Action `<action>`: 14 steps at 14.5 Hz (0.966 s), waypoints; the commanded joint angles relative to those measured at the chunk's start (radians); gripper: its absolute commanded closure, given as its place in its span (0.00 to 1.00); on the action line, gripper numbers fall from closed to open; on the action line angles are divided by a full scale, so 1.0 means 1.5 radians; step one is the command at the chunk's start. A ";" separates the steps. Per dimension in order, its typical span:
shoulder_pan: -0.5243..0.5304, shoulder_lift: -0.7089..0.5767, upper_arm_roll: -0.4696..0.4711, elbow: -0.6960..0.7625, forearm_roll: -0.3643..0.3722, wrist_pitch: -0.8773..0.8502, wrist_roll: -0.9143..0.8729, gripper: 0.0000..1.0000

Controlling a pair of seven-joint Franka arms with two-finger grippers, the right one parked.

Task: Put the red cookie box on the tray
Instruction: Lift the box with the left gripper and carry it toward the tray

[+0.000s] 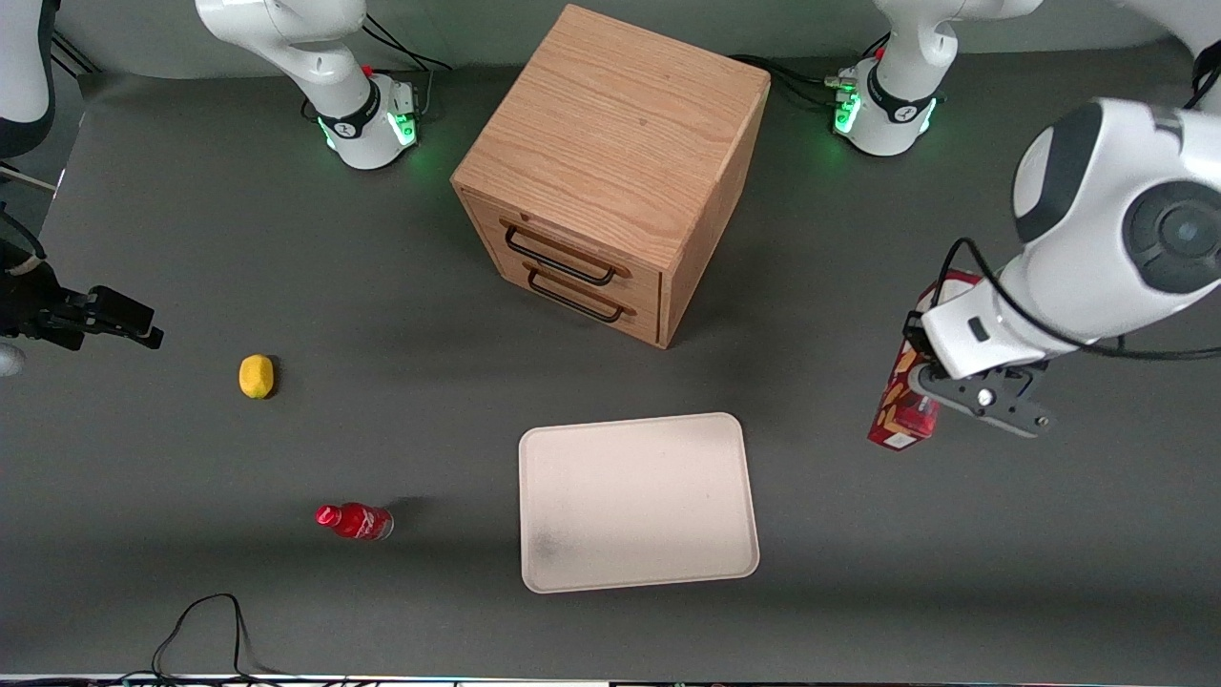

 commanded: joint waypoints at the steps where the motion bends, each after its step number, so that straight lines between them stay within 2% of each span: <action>1: -0.002 -0.002 0.001 0.004 -0.009 -0.003 -0.002 1.00; 4: -0.007 0.024 0.001 0.048 -0.054 -0.001 -0.038 1.00; 7: -0.032 0.110 -0.005 0.168 -0.054 0.000 -0.138 1.00; 10: -0.098 0.242 -0.003 0.321 -0.049 0.008 -0.280 1.00; 12: -0.131 0.292 0.002 0.343 -0.032 0.078 -0.355 1.00; 14: -0.144 0.347 0.003 0.347 -0.016 0.154 -0.380 1.00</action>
